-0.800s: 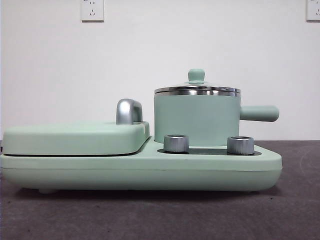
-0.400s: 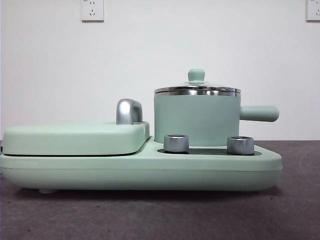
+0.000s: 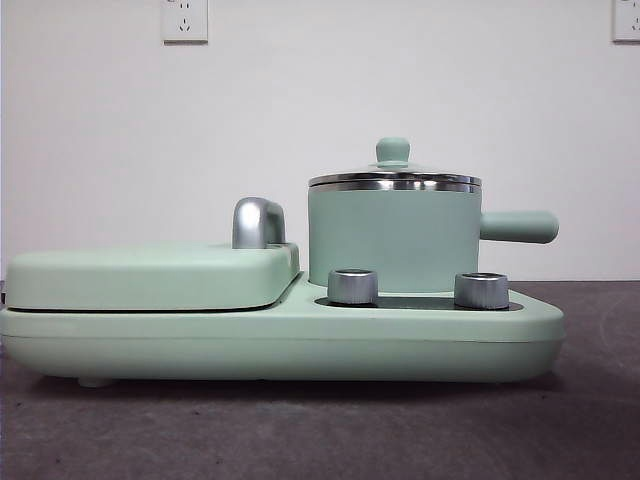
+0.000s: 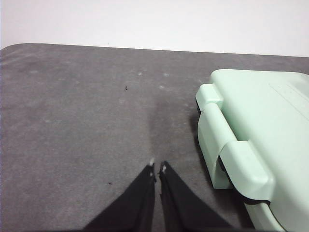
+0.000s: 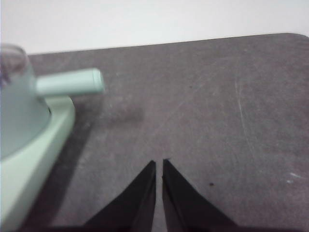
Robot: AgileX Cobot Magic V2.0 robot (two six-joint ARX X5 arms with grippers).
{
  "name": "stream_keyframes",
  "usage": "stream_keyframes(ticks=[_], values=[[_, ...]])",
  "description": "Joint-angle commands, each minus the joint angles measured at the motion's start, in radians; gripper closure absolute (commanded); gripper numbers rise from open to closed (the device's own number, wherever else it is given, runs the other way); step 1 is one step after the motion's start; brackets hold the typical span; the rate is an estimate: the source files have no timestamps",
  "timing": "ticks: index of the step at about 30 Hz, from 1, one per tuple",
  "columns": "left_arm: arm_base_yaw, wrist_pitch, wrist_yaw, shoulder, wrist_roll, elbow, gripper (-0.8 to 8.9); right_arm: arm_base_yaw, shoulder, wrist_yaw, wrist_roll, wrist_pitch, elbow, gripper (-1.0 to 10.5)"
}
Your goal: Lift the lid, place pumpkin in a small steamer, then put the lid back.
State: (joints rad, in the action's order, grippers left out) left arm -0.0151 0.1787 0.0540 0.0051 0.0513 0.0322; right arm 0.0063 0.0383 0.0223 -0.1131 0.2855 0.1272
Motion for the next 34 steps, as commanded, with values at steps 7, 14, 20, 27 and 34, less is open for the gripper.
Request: stream_keyframes(ticks=[7,14,20,27,34], values=[[0.002,0.008,-0.001,-0.002,-0.009,-0.019,7.92,0.0,-0.035,-0.018,0.077,-0.058,-0.09,9.3],[0.002,0.008,-0.001,-0.002,-0.009,-0.018,7.92,0.0,-0.035,-0.021,0.08,-0.1,-0.111,9.3],[0.002,0.008,-0.001,-0.002,-0.009,-0.018,7.92,0.0,-0.035,-0.021,0.08,-0.1,-0.111,9.3],[0.002,0.008,-0.001,-0.002,-0.009,-0.018,7.92,0.0,-0.035,-0.021,0.08,-0.102,-0.111,9.3],[0.002,0.008,-0.001,-0.002,-0.009,-0.018,7.92,0.0,-0.035,-0.021,0.08,-0.13,-0.11,9.3]])
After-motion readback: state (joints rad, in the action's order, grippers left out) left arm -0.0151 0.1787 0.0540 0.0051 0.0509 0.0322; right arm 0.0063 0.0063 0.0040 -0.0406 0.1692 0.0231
